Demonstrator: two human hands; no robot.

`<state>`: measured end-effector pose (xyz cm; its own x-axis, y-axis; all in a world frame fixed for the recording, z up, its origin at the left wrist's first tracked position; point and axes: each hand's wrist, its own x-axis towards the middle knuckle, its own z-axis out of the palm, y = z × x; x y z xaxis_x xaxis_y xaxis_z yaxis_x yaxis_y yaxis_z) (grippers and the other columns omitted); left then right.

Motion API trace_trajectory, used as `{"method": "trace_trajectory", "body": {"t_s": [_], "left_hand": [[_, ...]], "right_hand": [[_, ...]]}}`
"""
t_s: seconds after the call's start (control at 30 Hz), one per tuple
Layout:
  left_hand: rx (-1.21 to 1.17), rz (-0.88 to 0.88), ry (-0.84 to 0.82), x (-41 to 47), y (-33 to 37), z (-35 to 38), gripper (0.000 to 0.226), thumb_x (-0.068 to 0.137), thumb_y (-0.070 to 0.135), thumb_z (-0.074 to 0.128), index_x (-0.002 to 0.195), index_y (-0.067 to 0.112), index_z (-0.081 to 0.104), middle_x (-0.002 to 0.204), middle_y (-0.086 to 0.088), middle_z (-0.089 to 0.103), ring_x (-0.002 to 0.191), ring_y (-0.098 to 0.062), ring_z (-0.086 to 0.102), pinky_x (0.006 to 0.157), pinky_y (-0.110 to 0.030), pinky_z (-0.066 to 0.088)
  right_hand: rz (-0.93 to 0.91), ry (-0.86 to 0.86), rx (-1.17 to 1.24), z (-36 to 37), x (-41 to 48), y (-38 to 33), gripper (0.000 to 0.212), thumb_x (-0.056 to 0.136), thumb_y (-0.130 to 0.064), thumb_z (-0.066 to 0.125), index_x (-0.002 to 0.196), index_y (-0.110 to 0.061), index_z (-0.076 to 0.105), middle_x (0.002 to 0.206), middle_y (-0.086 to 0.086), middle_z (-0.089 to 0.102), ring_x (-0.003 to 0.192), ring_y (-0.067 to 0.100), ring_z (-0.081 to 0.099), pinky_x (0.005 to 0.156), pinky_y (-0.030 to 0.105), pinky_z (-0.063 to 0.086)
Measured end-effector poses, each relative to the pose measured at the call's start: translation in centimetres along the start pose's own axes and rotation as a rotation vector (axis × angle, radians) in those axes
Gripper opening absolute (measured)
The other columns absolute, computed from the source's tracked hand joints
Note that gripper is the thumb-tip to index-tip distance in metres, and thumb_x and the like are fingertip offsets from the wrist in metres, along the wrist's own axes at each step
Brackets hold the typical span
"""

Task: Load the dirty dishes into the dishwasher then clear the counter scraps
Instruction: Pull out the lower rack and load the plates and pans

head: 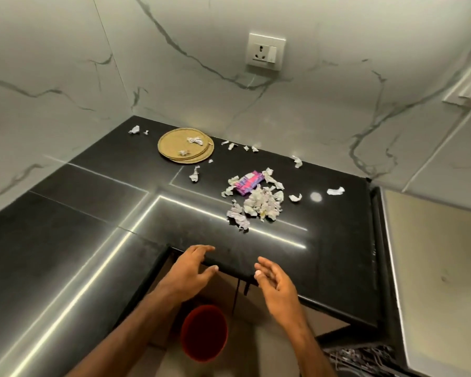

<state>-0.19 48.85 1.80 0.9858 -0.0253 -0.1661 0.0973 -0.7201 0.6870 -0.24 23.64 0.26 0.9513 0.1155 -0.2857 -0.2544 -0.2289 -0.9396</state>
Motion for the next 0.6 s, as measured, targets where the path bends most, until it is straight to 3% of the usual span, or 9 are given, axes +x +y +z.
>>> {"method": "trace_trajectory", "body": {"t_s": [0.2,0.37,0.47,0.6], "left_hand": [[-0.015,-0.057,-0.028,3.9,-1.6,-0.9,0.056,0.094,0.041,0.067,0.145,0.029,0.048,0.14,0.006,0.05,0.116,-0.006,0.055,0.098,-0.025,0.052],[-0.048,-0.127,0.001,8.5,-1.6,-2.5,0.054,0.093,0.036,0.07,0.142,0.024,0.051,0.137,0.002,0.054,0.114,-0.011,0.06,0.099,-0.028,0.05],[-0.109,-0.22,0.038,12.0,-2.1,-4.4,0.052,0.092,0.037,0.071,0.14,0.023,0.054,0.127,0.0,0.062,0.111,-0.017,0.065,0.098,-0.031,0.053],[-0.151,-0.344,0.128,17.1,-2.6,-7.2,0.048,0.092,0.036,0.071,0.136,0.02,0.059,0.132,0.002,0.064,0.12,-0.013,0.061,0.096,-0.021,0.045]], "right_hand": [[-0.018,-0.074,-0.128,2.0,4.7,-2.7,0.039,0.1,-0.019,0.067,0.136,-0.03,0.061,0.131,-0.008,0.068,0.112,-0.01,0.064,0.091,0.009,0.05],[-0.142,-0.192,-0.465,3.8,12.0,-5.4,0.058,0.095,-0.028,0.072,0.148,-0.031,0.051,0.146,-0.01,0.057,0.131,0.004,0.055,0.11,0.024,0.046],[-0.242,-0.248,-0.742,5.7,17.4,-7.1,0.072,0.091,-0.038,0.074,0.154,-0.03,0.041,0.154,-0.006,0.05,0.143,0.014,0.045,0.121,0.038,0.036],[-0.361,-0.352,-1.199,8.4,24.0,-8.9,0.099,0.082,-0.045,0.081,0.16,-0.016,0.027,0.165,0.007,0.033,0.155,0.022,0.025,0.129,0.049,0.004]]}}
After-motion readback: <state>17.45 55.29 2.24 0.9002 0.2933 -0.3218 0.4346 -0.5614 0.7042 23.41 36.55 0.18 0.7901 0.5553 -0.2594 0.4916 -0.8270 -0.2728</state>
